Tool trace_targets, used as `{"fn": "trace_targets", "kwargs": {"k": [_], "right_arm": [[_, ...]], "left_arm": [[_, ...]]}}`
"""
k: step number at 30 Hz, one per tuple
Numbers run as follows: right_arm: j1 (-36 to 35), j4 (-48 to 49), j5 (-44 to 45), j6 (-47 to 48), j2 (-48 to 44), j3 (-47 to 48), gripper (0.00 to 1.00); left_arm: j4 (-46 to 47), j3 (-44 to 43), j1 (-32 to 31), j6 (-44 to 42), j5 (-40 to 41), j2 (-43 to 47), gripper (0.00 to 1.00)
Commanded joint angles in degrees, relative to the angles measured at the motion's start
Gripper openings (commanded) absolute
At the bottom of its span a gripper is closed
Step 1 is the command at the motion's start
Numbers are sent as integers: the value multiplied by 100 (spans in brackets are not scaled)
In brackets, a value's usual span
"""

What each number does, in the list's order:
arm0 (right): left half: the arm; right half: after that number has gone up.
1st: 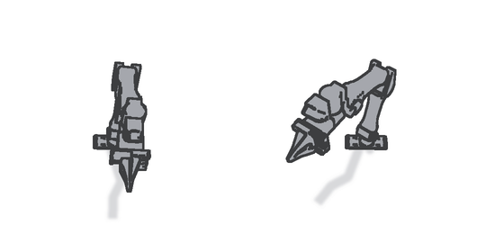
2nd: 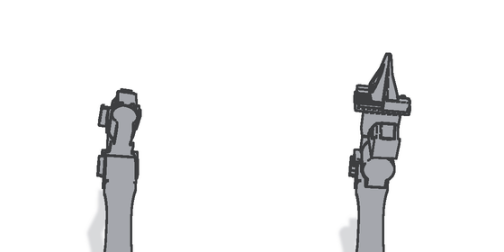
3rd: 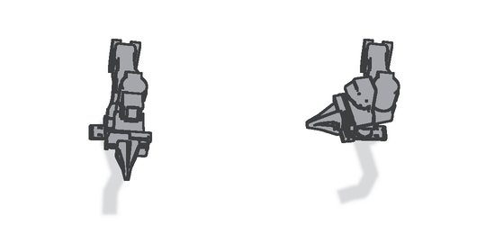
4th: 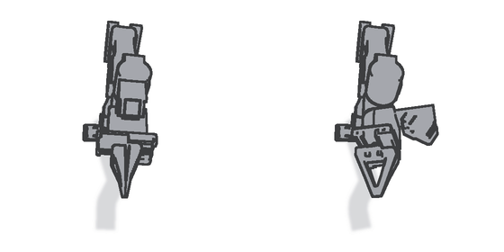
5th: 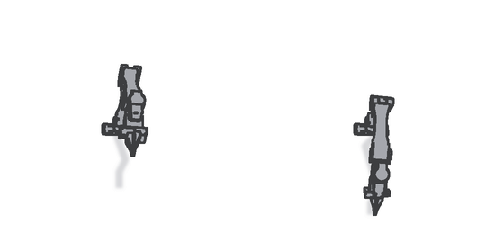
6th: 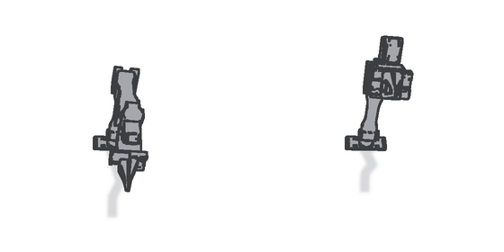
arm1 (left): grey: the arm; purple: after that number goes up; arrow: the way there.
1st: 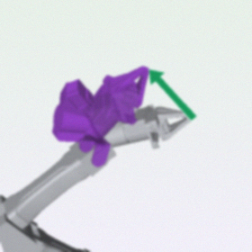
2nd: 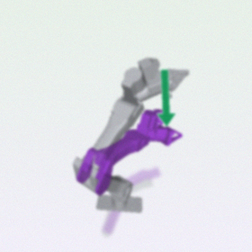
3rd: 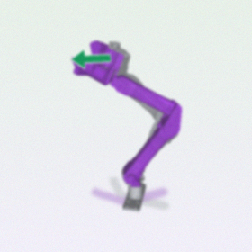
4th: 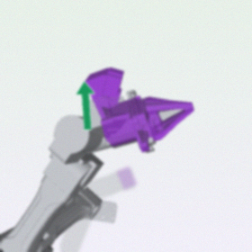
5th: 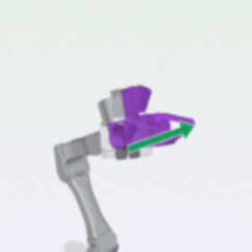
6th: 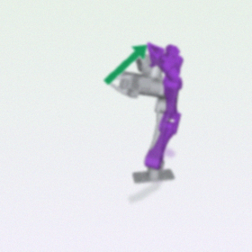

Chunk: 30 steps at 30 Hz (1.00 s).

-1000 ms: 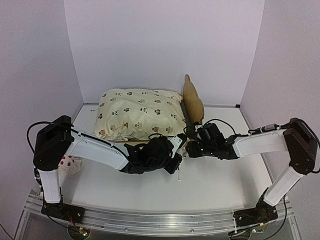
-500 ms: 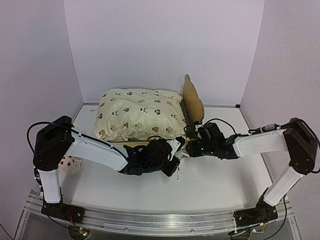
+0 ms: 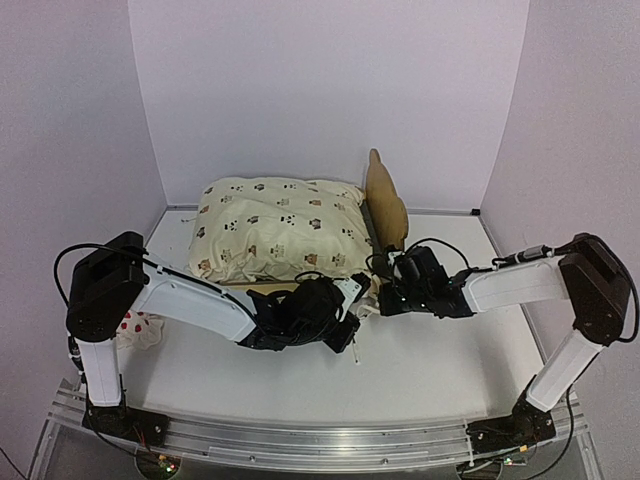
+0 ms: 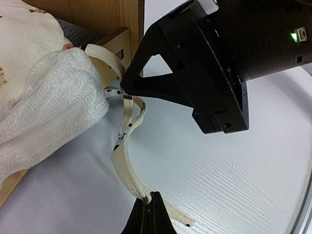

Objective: Set up the pet bed

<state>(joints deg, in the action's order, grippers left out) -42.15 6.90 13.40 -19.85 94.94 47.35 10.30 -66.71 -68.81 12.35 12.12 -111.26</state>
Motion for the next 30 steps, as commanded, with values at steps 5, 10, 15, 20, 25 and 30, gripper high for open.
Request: {"fn": "trace_targets", "kwargs": {"k": [5, 10, 15, 20, 25, 30], "right_arm": [[22, 60, -205, 78, -721, -277, 0], [21, -143, -406, 72, -1046, -384, 0], [21, -391, -542, 70, -1209, -352, 0], [19, -478, -538, 78, -1328, -341, 0], [18, -549, -567, 76, -1475, -278, 0], [14, -662, -654, 85, -1496, -183, 0]], "left_arm": [[-136, -738, 246, -95, -161, -117, 0], [-263, -1168, 352, -217, -385, -377, 0], [-315, -1516, 449, -259, -608, -687, 0], [-473, -1765, 482, -277, -760, -936, 0], [-454, -1759, 492, -233, -812, -1044, 0], [-569, -1962, 529, -233, -797, -1250, 0]]}}
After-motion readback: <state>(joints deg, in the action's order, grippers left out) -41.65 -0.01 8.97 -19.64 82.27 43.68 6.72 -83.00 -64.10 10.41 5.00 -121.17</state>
